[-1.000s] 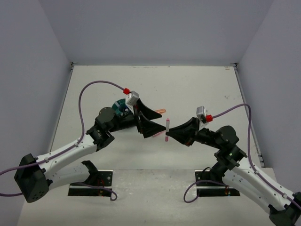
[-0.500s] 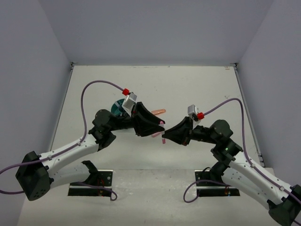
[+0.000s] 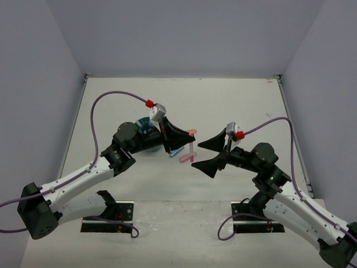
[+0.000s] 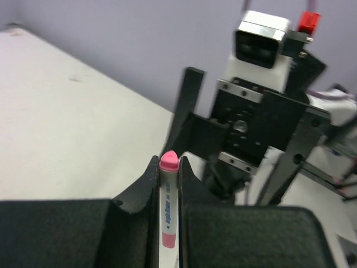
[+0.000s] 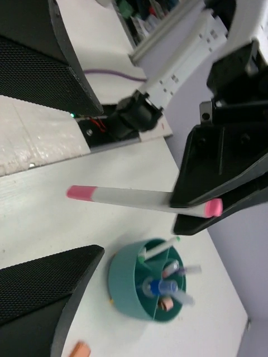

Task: Sort the stationery into containers
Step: Pick up the pen from the center of the board, then place the pen in the storage box.

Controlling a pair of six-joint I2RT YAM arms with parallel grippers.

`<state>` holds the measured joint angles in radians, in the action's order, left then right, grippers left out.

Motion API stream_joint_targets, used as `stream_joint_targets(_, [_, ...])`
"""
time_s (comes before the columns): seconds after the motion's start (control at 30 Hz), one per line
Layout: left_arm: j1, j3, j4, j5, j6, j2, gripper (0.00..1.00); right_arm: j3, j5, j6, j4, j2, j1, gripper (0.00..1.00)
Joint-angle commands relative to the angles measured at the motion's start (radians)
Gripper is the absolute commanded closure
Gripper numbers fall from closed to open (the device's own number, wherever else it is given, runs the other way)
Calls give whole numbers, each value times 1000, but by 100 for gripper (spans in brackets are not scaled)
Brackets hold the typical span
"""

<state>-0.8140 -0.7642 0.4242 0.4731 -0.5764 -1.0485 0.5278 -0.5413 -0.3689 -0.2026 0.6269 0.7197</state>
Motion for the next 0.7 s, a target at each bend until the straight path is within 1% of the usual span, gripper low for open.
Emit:
stream_joint_targets(0.0, [0, -63, -358, -828, 200, 96, 100, 37, 489, -45, 126, -43, 0, 1])
stream_joint_targets(0.03, [0, -43, -360, -997, 201, 110, 100, 32, 550, -62, 141, -48, 0, 1])
stream_joint_targets(0.07, [1, -28, -352, -1097, 204, 118, 100, 25, 592, -74, 150, -54, 0, 1])
stream_joint_targets(0.1, [1, -19, -347, -1141, 209, 120, 100, 17, 603, -79, 150, -61, 0, 1])
stream_joint_targets(0.17, [2, 1, -328, -1294, 212, 133, 100, 8, 603, -82, 152, -68, 0, 1])
stream_joint_targets(0.23, [1, 38, -275, -1414, 234, 145, 100, 0, 604, -83, 153, -69, 0, 1])
stream_joint_targets(0.43, [4, 153, -98, -1570, 266, 157, 100, -28, 596, -97, 137, -78, 0, 1])
stream_joint_targets(0.5, [2, 169, -129, -1652, 198, 118, 100, -35, 594, -97, 138, -80, 0, 1])
stream_joint_targets(0.57, [5, 190, -128, -1683, 151, 96, 100, -34, 589, -96, 142, -81, 0, 1])
stream_joint_targets(0.63, [17, 212, -97, -1687, 131, 78, 100, -37, 584, -94, 140, -83, 0, 1])
stream_joint_targets(0.67, [39, 221, -99, -1665, 92, 62, 100, -38, 581, -94, 140, -84, 0, 1])
